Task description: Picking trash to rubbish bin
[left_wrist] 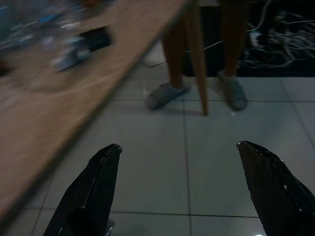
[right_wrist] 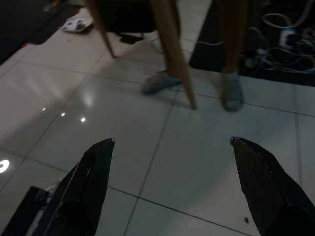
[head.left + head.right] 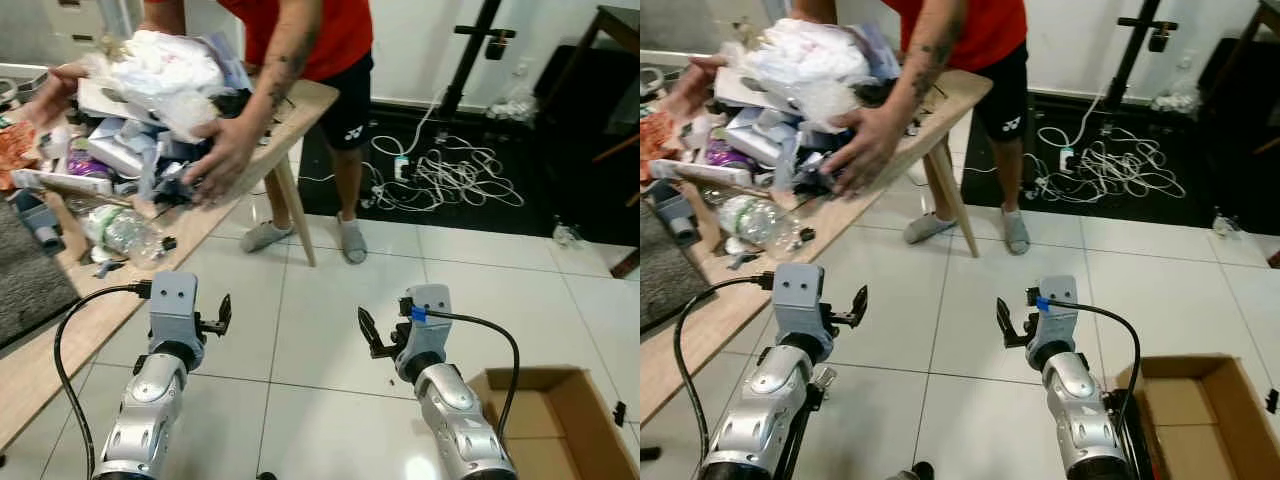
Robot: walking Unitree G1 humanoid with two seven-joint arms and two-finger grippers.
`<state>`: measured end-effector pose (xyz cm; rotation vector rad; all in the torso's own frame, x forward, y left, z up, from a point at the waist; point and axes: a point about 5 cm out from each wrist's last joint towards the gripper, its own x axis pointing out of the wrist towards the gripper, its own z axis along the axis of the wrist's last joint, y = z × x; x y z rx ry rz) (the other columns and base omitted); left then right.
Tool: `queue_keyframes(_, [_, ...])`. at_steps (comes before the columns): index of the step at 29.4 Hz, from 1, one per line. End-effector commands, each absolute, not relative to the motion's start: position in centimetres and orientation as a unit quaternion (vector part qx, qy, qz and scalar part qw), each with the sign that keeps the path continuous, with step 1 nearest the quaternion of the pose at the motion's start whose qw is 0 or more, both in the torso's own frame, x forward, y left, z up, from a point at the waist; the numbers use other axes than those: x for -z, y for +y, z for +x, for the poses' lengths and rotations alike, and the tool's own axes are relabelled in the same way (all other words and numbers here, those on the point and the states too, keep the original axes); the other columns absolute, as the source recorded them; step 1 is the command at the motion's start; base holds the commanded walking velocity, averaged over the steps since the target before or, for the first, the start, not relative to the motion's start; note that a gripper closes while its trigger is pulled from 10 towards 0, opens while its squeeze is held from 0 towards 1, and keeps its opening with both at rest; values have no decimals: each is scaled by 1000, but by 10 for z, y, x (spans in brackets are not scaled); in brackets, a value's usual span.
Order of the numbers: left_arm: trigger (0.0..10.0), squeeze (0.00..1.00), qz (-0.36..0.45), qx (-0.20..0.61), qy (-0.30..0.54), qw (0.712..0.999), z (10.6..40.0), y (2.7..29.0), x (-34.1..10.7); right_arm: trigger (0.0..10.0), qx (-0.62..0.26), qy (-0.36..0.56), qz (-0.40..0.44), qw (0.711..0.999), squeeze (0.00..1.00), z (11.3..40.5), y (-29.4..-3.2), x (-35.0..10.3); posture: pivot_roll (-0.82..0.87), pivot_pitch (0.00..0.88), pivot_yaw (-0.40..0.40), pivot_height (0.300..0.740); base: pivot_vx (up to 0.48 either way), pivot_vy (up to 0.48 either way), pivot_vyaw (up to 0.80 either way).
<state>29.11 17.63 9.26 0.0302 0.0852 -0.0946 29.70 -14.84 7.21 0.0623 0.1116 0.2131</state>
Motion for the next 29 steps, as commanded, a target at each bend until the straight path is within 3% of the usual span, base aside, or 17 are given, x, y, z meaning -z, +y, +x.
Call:
queue_keyframes(1, [10000, 0, 9, 50, 55, 997, 286, 175, -88, 10000, -108, 64, 31, 992, 0, 295, -149, -69, 6, 172, -61, 740, 0, 0, 800])
queue_keyframes(29, [10000, 0, 3, 107, 91, 990, 279, 168, -81, 10000, -115, 75, 23, 990, 0, 291, -149, -64, 5, 157, -61, 740, 0, 0, 800])
